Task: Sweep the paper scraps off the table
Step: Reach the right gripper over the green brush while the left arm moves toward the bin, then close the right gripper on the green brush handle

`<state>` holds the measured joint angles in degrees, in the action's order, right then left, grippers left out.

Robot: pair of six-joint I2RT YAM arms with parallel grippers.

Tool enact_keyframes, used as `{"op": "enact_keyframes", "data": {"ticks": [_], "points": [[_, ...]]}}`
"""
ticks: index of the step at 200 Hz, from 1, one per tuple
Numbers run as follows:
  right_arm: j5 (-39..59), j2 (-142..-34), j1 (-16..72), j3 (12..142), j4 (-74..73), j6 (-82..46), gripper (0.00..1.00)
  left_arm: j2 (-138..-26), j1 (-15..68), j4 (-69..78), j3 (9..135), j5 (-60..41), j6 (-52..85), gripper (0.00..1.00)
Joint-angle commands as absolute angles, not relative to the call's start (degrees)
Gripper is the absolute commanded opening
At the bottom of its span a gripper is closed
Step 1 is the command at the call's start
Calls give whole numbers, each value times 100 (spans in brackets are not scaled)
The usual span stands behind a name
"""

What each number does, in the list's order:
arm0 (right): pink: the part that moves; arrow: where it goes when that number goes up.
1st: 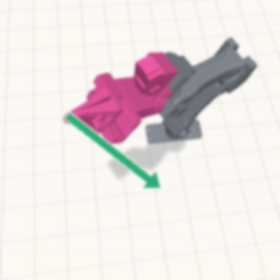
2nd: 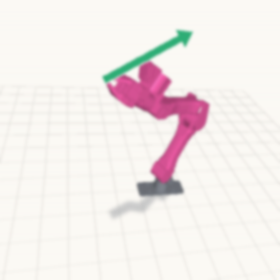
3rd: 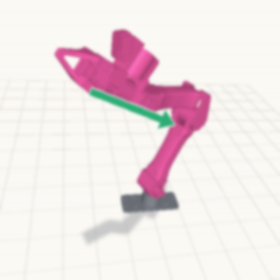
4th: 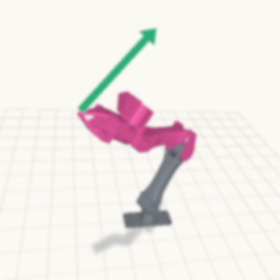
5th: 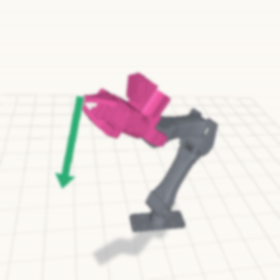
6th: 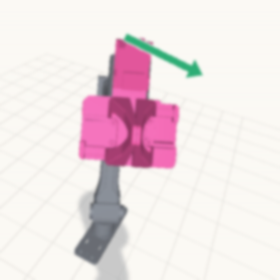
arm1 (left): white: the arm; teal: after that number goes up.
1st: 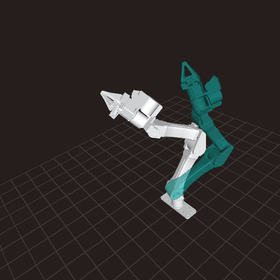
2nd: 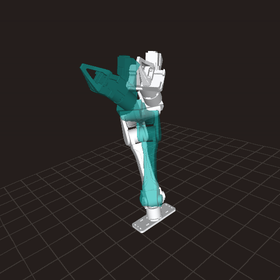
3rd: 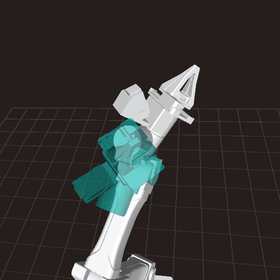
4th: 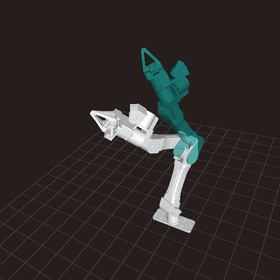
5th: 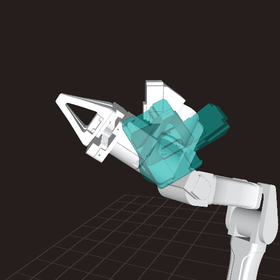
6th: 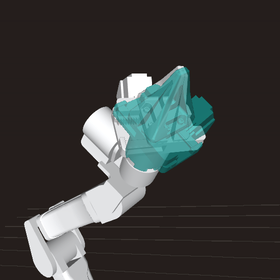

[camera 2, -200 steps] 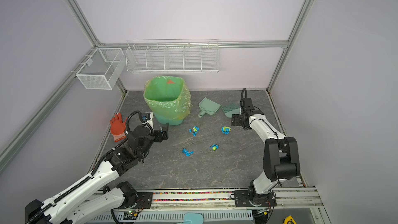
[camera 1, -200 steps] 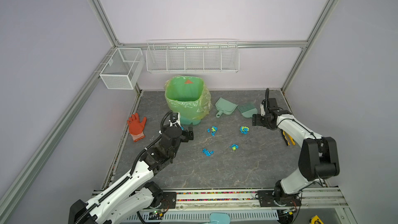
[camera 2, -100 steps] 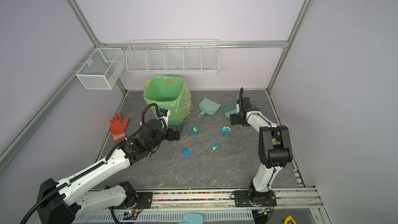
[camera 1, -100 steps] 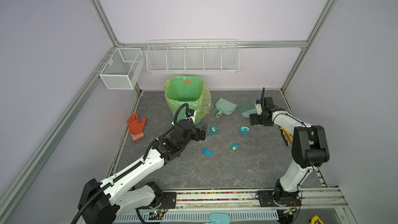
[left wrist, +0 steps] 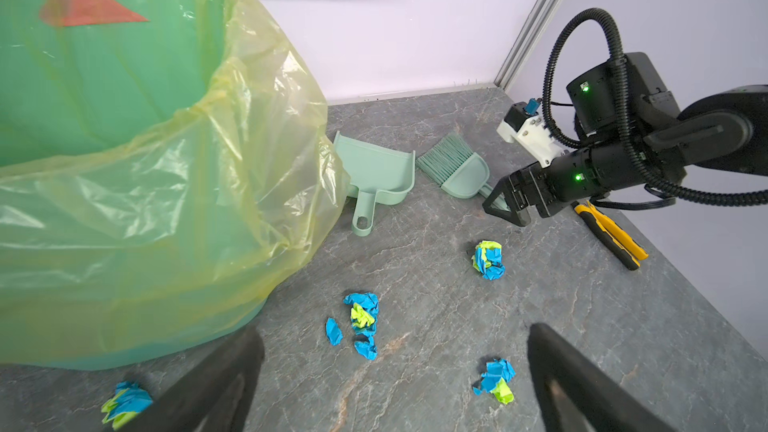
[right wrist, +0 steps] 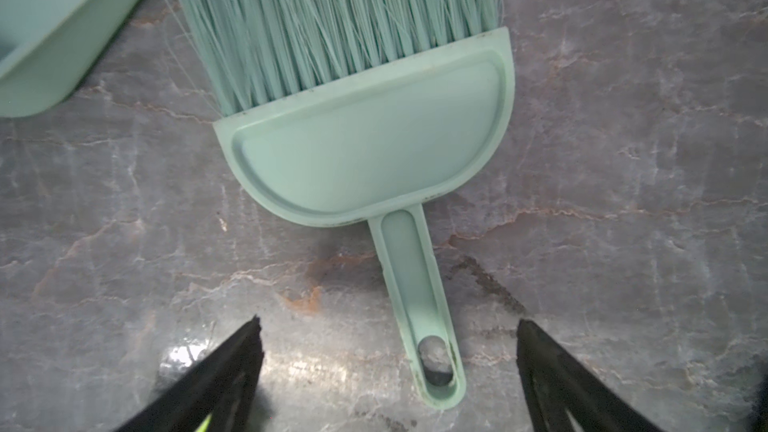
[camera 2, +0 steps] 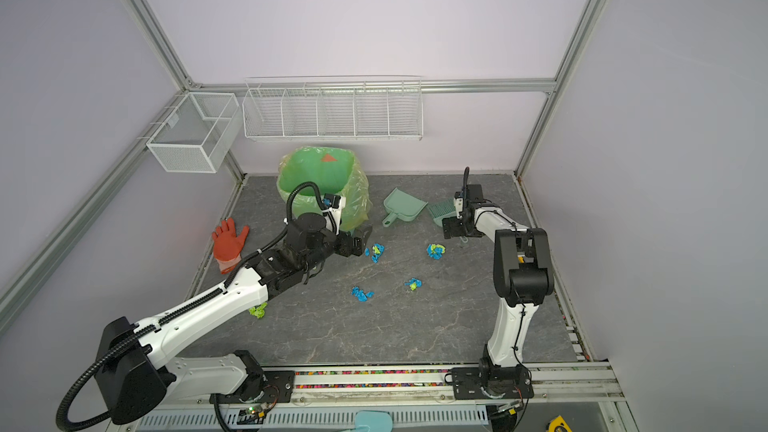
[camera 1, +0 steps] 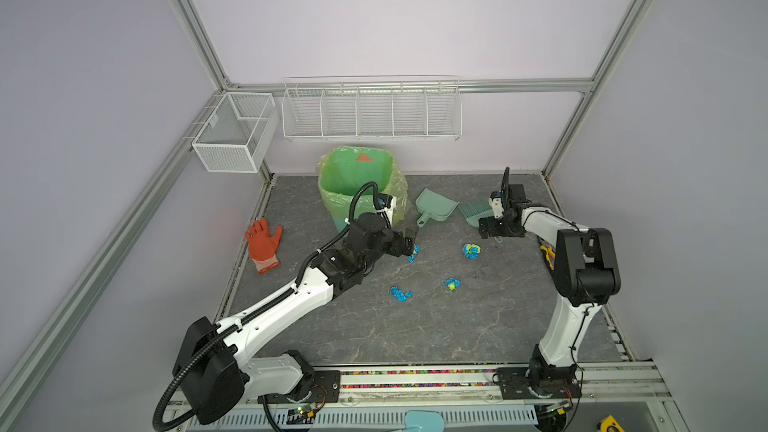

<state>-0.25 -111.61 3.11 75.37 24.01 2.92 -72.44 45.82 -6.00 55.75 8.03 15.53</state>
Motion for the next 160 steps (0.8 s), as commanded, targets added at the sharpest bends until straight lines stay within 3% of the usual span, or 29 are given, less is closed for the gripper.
{"op": "enact_keyframes", "data": {"ticks": [1,106,160], "points": [[197,-11314,203,7684,2415,385,89,-7250,4609,-478,5650,671,1503,99],[215,-11772,198,8016,2780,363,55,-7503,4614,-603,5775,633,1624,99],[281,-11910,207,8004,2838,281,47,-7593,4614,-721,5853,624,1688,99]]}}
